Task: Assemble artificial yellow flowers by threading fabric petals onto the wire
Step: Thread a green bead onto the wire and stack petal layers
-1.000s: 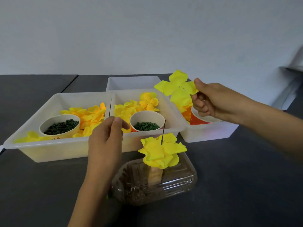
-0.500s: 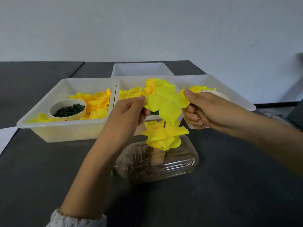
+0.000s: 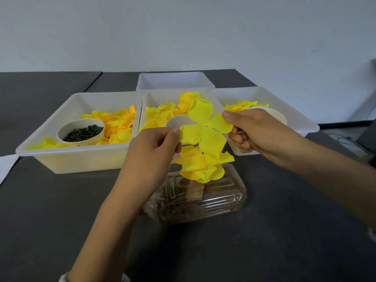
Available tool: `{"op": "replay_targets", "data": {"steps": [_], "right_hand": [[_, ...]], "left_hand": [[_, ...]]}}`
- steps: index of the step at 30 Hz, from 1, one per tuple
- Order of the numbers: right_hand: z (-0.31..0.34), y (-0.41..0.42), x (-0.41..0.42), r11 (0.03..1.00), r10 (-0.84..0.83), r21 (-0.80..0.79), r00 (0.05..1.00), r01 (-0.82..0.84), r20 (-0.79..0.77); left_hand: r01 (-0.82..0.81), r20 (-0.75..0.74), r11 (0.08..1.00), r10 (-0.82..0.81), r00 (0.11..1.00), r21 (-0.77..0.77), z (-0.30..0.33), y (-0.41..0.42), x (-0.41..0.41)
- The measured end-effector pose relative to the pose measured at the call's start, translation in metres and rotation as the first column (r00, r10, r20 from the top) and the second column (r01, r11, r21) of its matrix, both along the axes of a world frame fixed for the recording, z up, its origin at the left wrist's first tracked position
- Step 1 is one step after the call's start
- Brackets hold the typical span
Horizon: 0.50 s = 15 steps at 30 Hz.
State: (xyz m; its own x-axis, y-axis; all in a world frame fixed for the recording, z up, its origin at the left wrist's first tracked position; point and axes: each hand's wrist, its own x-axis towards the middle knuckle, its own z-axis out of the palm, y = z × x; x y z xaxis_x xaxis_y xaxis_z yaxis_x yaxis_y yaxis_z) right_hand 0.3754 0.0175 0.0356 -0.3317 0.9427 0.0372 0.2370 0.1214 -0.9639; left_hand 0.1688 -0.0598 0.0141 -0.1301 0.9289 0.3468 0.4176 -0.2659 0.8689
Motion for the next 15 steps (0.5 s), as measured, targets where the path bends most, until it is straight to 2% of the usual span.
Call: {"op": "replay_targets", "data": {"steps": [11, 15], "right_hand": [[0.0059, -0.0012, 0.0019, 1.0, -0.008, 0.005, 1.0, 0.008, -0.007], [0.0034, -0.0036, 0.0029, 0.999, -0.001, -0.033, 0.999, -0.001, -0.037]], "left_hand": [[-0.06, -0.086, 0.995, 0.066, 0.994, 0.076, 0.0019, 0.0016, 0.0039], [-0.043, -0.048, 0.996, 0.046, 0.998, 0.072, 0.0029, 0.0014, 0.0038]]}}
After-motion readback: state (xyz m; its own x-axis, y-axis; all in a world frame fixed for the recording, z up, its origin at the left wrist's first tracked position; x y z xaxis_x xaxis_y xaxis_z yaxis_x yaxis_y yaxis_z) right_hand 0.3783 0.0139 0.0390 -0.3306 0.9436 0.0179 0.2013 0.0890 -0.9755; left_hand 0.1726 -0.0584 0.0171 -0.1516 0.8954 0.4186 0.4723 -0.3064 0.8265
